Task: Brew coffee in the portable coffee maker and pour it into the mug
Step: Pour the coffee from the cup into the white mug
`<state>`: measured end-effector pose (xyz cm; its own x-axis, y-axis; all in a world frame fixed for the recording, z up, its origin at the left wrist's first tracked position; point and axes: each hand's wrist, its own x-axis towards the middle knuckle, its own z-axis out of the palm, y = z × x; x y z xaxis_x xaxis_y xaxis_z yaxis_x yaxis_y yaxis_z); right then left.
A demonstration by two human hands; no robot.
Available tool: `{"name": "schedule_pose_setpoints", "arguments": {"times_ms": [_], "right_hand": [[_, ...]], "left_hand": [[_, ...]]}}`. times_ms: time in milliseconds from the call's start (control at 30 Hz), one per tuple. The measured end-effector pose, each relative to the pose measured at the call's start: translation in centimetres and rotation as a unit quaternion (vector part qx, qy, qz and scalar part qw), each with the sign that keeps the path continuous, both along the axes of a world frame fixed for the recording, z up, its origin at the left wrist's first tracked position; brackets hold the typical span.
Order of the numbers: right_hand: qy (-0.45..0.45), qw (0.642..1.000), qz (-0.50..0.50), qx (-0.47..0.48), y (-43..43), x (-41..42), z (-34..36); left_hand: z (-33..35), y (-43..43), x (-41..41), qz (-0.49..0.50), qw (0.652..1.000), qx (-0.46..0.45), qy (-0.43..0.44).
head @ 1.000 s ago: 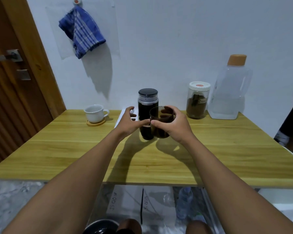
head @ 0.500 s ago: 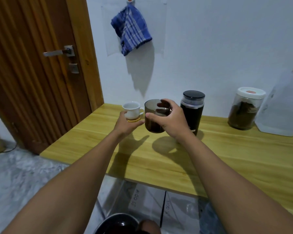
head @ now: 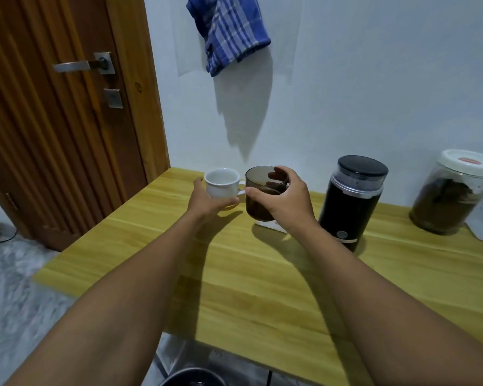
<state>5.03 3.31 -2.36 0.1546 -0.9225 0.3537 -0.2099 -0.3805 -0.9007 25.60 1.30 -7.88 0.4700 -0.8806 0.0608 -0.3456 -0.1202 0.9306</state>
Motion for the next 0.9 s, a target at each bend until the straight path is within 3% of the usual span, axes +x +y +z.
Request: {"name": "schedule_pose_setpoints", "arguments": {"times_ms": [467, 900], "right_hand": [[0.011, 1.000, -0.002, 0.001, -2.2, 0.8, -0.7], [0.006, 1.000, -0.002, 0.001, 1.3, -1.1, -0.9]], "left_hand": [[-1.4, -1.9, -0.4, 0.074, 0.996, -0.033, -0.034], [-1.5, 4.8, -1.6, 0.053, 0.997, -0.063, -0.016]]}}
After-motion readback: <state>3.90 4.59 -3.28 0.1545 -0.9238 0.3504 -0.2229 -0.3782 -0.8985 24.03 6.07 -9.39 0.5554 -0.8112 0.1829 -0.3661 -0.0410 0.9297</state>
